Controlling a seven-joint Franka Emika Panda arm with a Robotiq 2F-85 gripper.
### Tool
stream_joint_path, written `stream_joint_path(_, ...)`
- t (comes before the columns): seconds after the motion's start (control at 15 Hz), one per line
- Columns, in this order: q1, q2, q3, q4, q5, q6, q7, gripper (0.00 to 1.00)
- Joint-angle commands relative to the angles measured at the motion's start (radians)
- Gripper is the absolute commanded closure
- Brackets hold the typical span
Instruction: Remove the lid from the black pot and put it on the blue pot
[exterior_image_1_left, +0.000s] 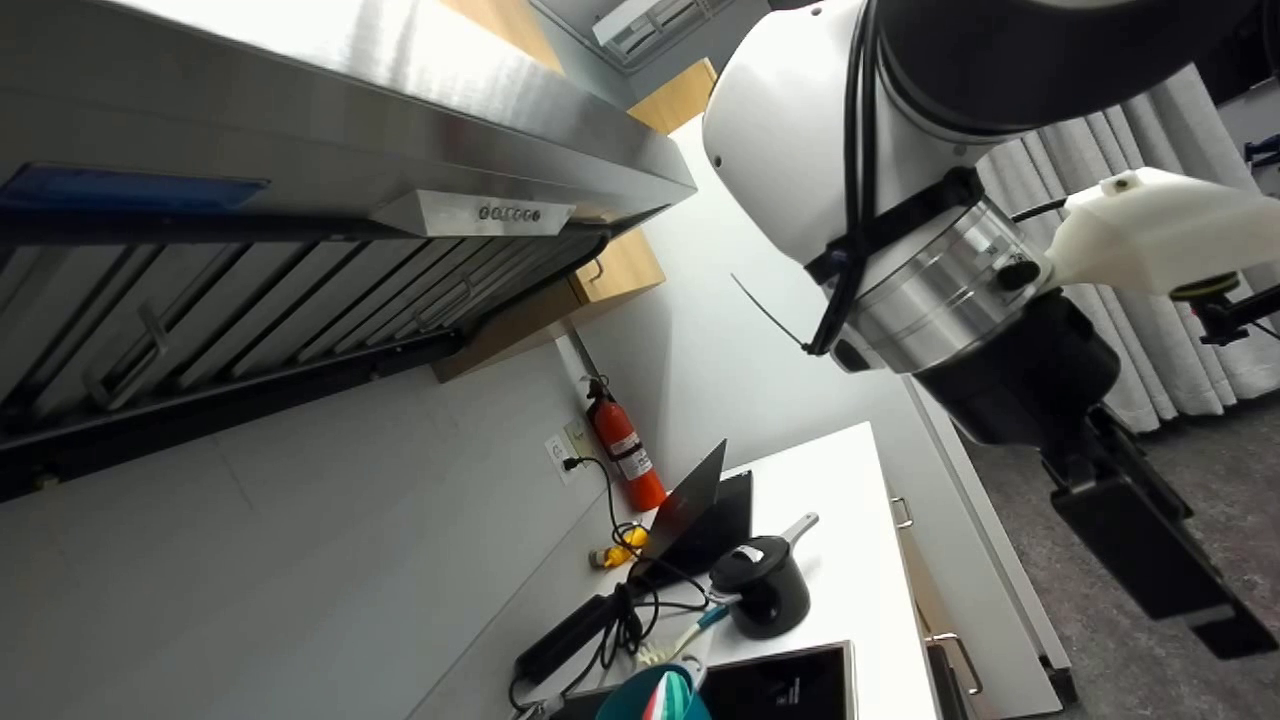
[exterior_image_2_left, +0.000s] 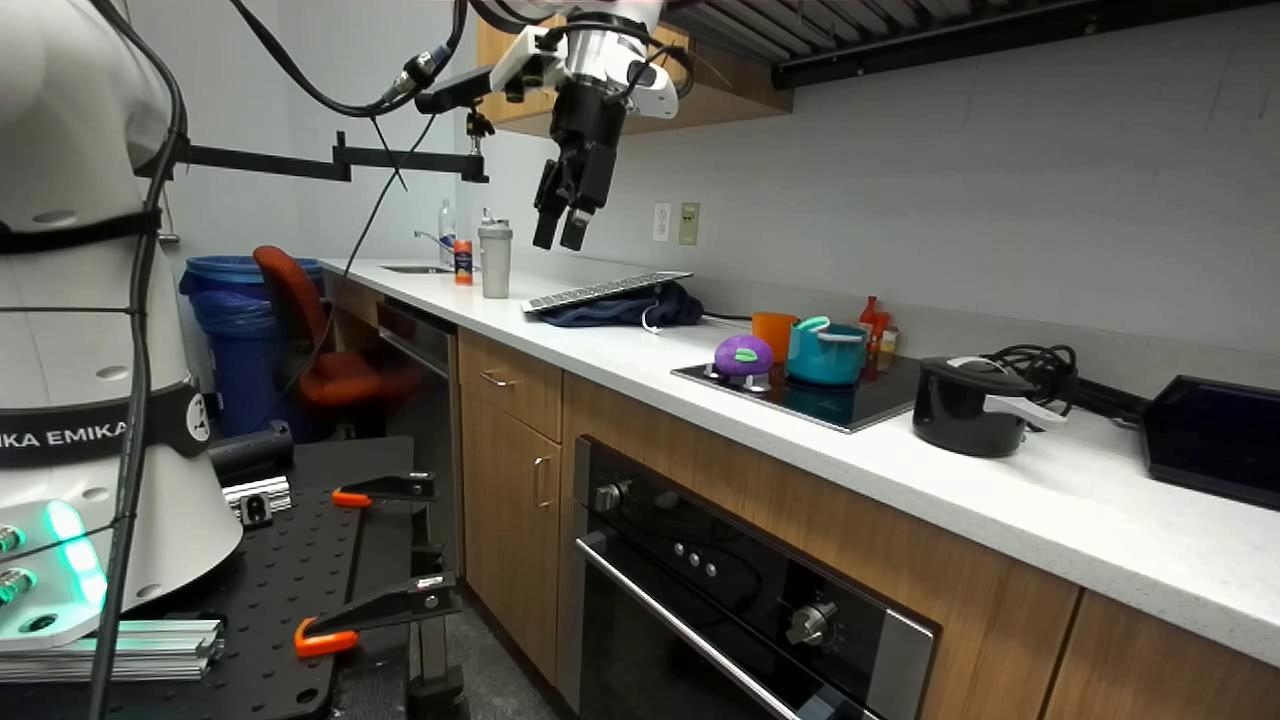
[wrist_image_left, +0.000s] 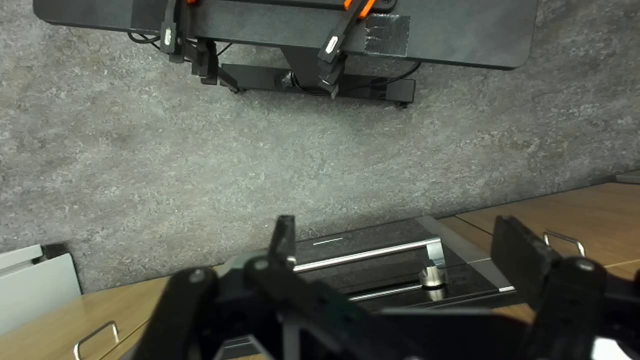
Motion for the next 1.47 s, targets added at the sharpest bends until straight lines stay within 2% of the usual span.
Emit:
stream_joint_path(0.0,0.012,0.001,-0.011,0.002,-0.003,-0.003,0.003,0.0)
stream_joint_path(0.53,0.013,0.001,-0.013,0.001,-0.002,0.0,-0.009,0.0)
stream_joint_path(0.8,0.007,-0.002,-0.005,-0.005,-0.042,0.017,0.018,0.0)
stream_joint_path(1.4,0.001,-0.009,0.0,-0.04,-0.055,0.195,0.11,0.0)
